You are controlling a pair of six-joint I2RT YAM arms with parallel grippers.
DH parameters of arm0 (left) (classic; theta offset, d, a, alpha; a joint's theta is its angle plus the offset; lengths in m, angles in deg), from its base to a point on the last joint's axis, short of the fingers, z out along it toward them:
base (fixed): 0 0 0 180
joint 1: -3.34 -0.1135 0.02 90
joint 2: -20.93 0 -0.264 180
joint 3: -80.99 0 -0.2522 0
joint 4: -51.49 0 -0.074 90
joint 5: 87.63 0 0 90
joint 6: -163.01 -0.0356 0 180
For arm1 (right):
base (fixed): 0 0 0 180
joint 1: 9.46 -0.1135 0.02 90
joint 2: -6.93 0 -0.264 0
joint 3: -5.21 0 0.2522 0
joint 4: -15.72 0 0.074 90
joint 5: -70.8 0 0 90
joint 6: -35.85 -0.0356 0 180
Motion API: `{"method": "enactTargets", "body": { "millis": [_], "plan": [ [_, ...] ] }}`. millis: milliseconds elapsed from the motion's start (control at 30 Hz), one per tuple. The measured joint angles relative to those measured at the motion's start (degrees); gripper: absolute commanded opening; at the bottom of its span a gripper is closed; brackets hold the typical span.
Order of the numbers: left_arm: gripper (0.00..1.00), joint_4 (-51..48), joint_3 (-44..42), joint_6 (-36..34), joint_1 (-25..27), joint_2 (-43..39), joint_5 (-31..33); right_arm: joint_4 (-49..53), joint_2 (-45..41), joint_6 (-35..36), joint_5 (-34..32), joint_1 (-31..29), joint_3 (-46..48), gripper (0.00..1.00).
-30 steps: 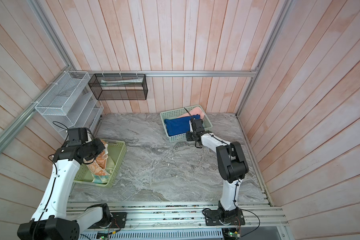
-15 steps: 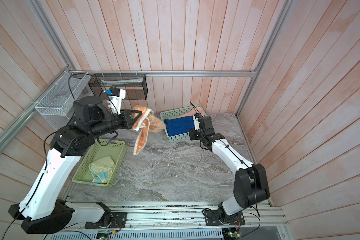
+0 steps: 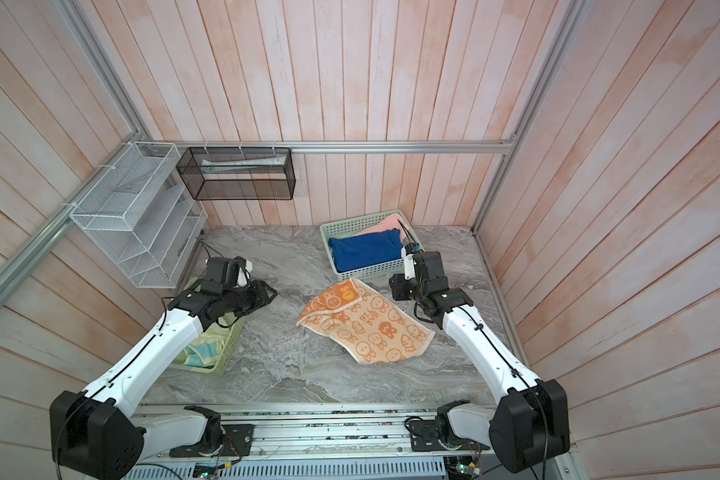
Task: Fold and stack the towels
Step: 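Lift the orange towel out and lay it on the table with left gripper, then grasp the orange towel's edges with both grippers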
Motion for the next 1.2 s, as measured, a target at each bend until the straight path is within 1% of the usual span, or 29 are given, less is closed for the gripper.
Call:
{"method": "enactTargets", "body": {
  "millis": [167, 267, 367, 433, 533, 700, 767, 800, 833, 933, 1000, 1067, 1200],
  "plan": [
    [0.48, 0.8, -2.1, 0.0, 1.7, -0.6, 0.0, 1.1, 0.9, -1.9, 3.0, -0.2, 5.6, 0.42],
    [0.50, 2.9, -3.1, 0.5, 5.4, 0.2, 0.4, 0.7, 2.2, -3.3, 4.0, -1.7, 8.9, 0.42],
    [0.52, 4.9, -3.5, 0.4, 9.3, 4.0, 1.4, 0.3, 3.8, -4.9, 4.5, -4.7, 11.3, 0.43],
    [0.52, 6.3, -3.5, 0.2, 11.0, 7.8, 2.0, -0.3, 5.3, -5.9, 5.2, -6.3, 11.6, 0.43],
    [0.53, 7.9, -3.5, 0.2, 11.3, 12.5, 2.3, -2.1, 7.5, -7.2, 5.4, -6.6, 11.3, 0.43],
    [0.52, 12.3, -4.2, 1.6, 11.3, 15.8, 1.6, -5.4, 14.9, -8.4, 5.7, -6.5, 7.6, 0.44],
    [0.48, 14.2, -4.7, 2.3, 11.3, 16.4, 1.2, -6.6, 19.2, -8.7, 6.3, -6.5, 4.3, 0.44],
    [0.42, 15.4, -5.1, 2.7, 11.3, 16.6, 1.0, -7.3, 21.2, -8.7, 6.6, -6.6, 2.5, 0.44],
    [0.34, 16.5, -5.6, 3.0, 11.3, 16.7, 0.7, -8.1, 23.3, -8.7, 6.8, -6.6, 0.8, 0.44],
    [0.14, 18.8, -5.9, 3.8, 11.3, 17.2, -0.3, -9.6, 28.1, -8.7, 7.1, -7.0, -3.6, 0.44],
    [0.06, 20.1, -5.9, 4.3, 11.3, 17.3, -0.8, -9.9, 30.9, -8.6, 7.3, -7.2, -6.2, 0.44],
    [0.01, 21.1, -5.9, 4.6, 11.3, 17.3, -1.3, -10.1, 33.6, -8.6, 7.3, -7.3, -8.9, 0.44],
    [0.00, 22.2, -5.9, 4.7, 11.3, 17.3, -2.1, -9.5, 38.6, -8.1, 7.0, -7.3, -14.2, 0.44]
  ]
}}
